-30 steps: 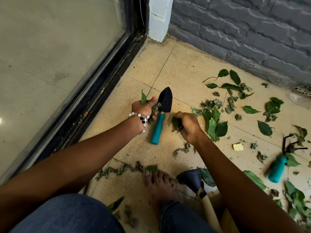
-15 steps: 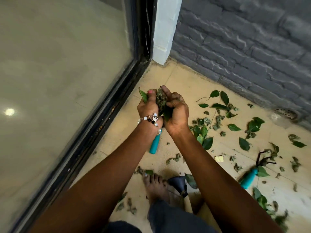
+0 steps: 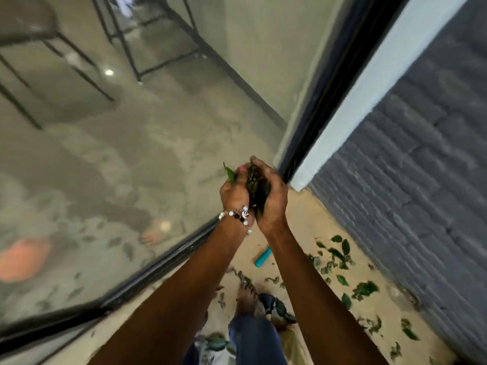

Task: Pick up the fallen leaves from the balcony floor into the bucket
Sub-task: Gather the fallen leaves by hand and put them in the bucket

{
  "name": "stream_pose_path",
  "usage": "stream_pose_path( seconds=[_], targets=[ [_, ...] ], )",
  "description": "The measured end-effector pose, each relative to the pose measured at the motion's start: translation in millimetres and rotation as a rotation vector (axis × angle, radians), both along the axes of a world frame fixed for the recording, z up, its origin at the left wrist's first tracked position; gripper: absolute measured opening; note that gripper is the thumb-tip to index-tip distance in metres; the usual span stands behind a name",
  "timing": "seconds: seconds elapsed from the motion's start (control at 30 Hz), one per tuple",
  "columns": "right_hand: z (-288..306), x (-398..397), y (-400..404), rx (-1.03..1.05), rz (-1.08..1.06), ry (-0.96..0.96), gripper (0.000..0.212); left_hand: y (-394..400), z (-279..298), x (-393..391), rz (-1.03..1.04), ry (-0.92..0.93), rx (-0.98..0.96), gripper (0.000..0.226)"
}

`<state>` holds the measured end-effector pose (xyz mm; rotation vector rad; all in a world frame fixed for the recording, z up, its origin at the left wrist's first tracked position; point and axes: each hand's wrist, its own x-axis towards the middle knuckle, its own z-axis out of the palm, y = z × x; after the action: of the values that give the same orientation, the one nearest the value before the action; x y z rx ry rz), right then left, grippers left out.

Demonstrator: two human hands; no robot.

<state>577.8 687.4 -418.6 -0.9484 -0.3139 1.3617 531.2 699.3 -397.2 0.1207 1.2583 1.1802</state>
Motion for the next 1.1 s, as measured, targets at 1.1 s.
stream_pose_path(
  seconds=[1.1],
  targets=[
    [249.3, -585.0, -593.8, 0.082, 1.446, 0.0, 0.024, -653.4, 235.9, -549.5, 1.448, -0.037, 0.393, 0.073]
  ],
)
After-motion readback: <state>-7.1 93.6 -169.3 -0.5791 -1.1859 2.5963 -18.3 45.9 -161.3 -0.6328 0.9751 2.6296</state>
